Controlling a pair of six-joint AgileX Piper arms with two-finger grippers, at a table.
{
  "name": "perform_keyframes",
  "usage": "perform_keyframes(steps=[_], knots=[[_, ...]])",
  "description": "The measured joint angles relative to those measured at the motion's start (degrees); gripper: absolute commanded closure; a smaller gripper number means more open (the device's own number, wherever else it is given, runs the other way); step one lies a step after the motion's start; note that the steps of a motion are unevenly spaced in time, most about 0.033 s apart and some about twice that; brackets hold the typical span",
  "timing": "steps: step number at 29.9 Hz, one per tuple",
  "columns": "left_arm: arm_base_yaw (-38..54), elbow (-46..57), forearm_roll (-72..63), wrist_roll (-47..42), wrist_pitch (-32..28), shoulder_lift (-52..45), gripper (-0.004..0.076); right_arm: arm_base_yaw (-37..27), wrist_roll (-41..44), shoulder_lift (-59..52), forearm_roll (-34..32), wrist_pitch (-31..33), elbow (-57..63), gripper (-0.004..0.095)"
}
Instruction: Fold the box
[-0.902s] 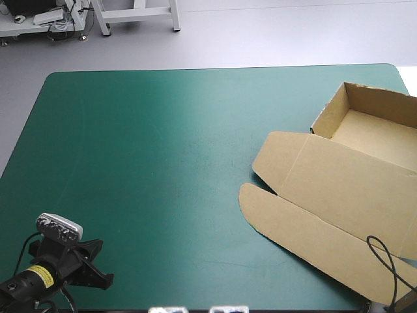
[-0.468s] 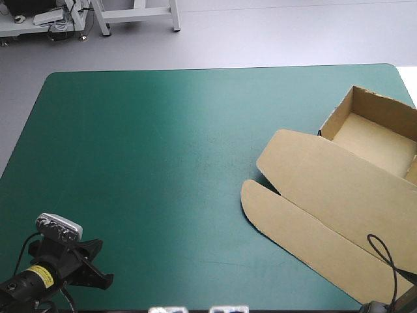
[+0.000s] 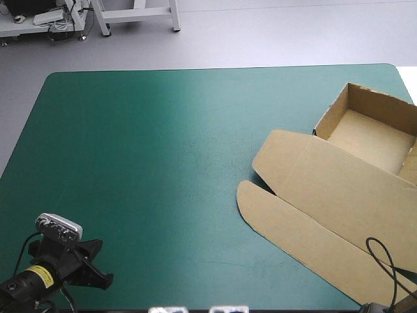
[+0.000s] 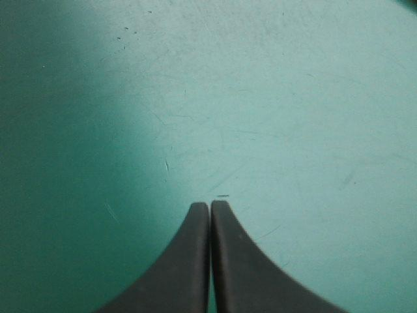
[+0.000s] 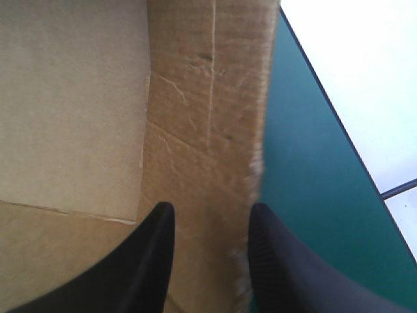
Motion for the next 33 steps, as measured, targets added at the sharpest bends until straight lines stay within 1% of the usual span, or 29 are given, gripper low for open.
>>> perform_keyframes(steps=[7,9,13,16,19,22,26,29,33], knots=[[0.00,0.00,0.00,0.00,0.00,0.00,0.0733,0.00,0.86,-9.67,1.73,0.61,0.00,0.0556],[0.00,0.00,0.00,0.00,0.00,0.00,0.0733,0.00,0.98,-11.92,4.44,0.68,0.00,0.0570],[0.00,0.10,0.00,0.00,0.00,0.00,0.0733,1.16,0.05,-16.44,10.75,0.80,0.00,0.0656],[0.00,0.62,0.52,0.00,-0.21,0.00,0.0733,5.42,-0.37,-20.94,11.64,0.82,0.00,0.0713],[0.00,1.78,0.85,0.00,-0.22,0.00,0.0733,12.18,-1.57,-26.32,11.58,0.92,0.00,0.0788],[0.00,3.61,0.92,0.00,-0.52,-0.32,0.0733,20.54,-1.94,-31.81,11.16,0.94,0.00,0.0857],[0.00,4.64,1.04,0.00,-1.31,-2.00,0.0733,29.56,-1.88,-39.07,9.41,0.96,0.00,0.0908],[0.00,4.69,1.10,0.00,-1.92,-3.54,0.0733,32.44,-1.77,-44.10,8.64,0.96,1.90,0.0907],[0.00,4.69,1.15,0.00,-1.95,-5.40,0.0733,33.32,-1.77,-51.07,7.22,0.96,9.96,0.0907]])
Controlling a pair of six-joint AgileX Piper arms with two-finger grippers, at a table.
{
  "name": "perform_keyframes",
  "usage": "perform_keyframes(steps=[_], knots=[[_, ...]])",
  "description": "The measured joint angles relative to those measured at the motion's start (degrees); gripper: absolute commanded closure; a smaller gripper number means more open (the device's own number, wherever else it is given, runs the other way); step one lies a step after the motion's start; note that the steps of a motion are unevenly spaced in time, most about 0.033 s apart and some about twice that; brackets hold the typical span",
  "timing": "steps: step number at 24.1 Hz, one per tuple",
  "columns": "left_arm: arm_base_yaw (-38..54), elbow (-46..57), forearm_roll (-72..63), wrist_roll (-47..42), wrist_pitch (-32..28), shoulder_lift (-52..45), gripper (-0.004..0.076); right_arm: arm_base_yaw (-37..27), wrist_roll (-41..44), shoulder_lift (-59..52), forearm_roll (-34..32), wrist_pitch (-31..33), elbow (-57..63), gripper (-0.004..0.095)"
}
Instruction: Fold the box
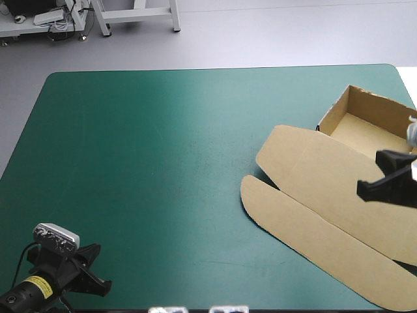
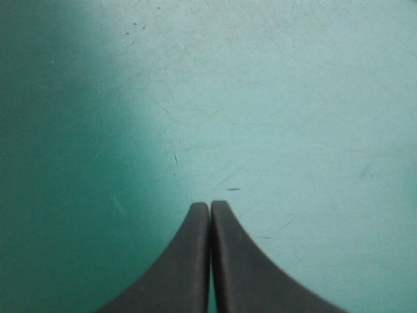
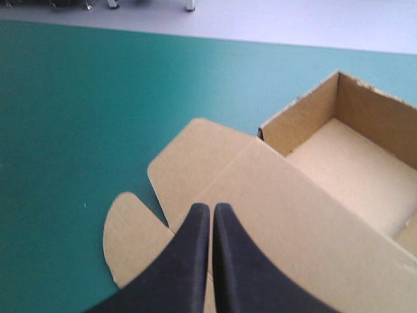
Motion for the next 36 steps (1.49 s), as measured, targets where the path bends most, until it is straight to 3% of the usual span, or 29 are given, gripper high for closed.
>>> perform_keyframes(steps=[8,13,16,36], knots=[[0.00,0.00,0.14,0.00,-0.02,-0.69,0.0733,0.00,-0.35,-13.33,-2.13,-1.57,24.63,0.0908],[0.00,0.00,0.19,0.00,-0.02,-0.69,0.0733,0.00,-1.68,-24.81,-2.37,-8.68,45.16,0.0908],[0.00,0.00,0.19,0.00,0.05,-0.69,0.0733,0.00,-1.86,-28.41,-2.37,-10.92,51.10,0.0908],[0.00,0.00,-0.30,0.00,0.05,-0.69,0.0733,0.00,-2.28,-29.94,-1.89,-10.90,54.01,0.0908]])
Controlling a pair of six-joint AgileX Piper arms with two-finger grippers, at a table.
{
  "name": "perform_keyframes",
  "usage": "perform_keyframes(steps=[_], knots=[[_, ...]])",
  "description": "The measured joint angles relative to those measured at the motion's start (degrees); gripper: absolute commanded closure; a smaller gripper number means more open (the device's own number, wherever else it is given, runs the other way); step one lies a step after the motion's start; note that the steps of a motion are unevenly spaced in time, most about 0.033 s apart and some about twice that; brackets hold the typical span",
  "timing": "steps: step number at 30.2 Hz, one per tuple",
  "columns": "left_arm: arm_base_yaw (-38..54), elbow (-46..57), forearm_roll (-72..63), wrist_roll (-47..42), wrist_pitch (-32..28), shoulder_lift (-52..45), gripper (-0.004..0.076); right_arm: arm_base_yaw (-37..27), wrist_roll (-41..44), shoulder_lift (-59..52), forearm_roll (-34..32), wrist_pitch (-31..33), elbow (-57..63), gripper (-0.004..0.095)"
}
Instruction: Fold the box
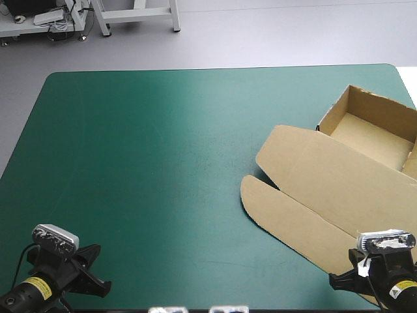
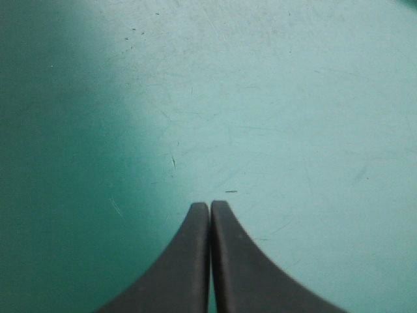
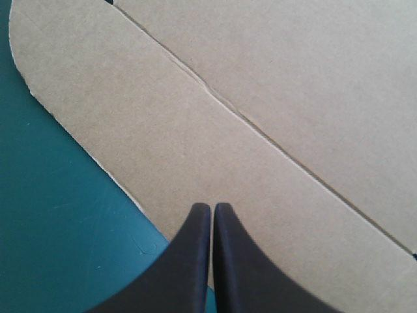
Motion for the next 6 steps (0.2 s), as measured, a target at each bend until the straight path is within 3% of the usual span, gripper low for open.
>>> perform_keyframes(steps=[6], knots=[[0.00,0.00,0.00,-0.02,0.08,0.00,0.0733,0.00,2.06,0.00,1.10,1.77,0.00,0.0908]])
